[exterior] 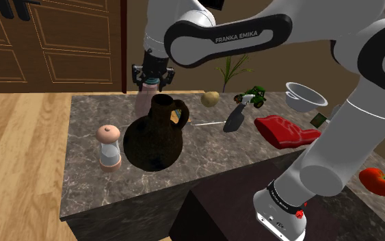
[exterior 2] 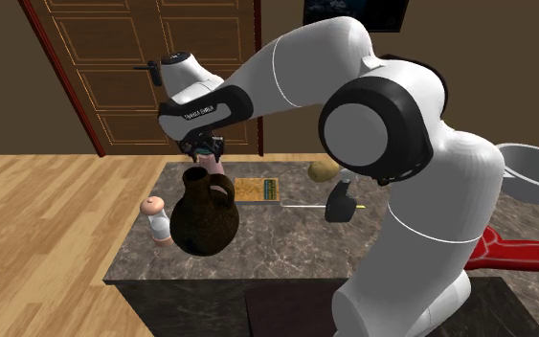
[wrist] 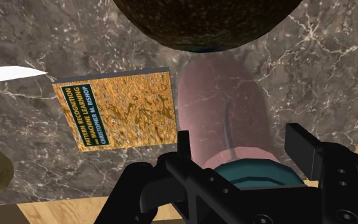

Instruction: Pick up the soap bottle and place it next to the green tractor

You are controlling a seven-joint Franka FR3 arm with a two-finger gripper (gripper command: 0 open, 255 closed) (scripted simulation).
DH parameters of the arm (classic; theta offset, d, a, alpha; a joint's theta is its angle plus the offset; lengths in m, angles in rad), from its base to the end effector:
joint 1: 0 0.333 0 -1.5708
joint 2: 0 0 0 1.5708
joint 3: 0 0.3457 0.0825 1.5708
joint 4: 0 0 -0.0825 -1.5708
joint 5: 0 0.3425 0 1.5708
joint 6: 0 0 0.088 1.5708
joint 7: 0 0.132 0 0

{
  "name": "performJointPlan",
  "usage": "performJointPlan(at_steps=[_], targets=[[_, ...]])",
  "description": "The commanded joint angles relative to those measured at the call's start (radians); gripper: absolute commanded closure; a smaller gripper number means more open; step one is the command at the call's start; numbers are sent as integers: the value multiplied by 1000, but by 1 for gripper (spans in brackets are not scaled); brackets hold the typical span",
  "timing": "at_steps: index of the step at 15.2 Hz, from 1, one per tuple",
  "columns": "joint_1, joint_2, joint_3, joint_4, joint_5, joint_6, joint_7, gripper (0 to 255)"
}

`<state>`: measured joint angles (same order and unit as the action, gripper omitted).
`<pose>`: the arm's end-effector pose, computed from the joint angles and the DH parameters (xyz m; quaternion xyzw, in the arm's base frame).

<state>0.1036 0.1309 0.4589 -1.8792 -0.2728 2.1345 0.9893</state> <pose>0.5011 0.2827 0.4825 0.9819 -0.1505 0.1137 0.0161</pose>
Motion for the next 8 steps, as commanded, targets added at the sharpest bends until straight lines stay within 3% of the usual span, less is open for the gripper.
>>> performJointPlan(at_steps=[1, 8], targets=[[-1, -7, 1, 20, 8, -25, -10, 255], [-2, -26, 4, 92, 28, -112, -34, 255]])
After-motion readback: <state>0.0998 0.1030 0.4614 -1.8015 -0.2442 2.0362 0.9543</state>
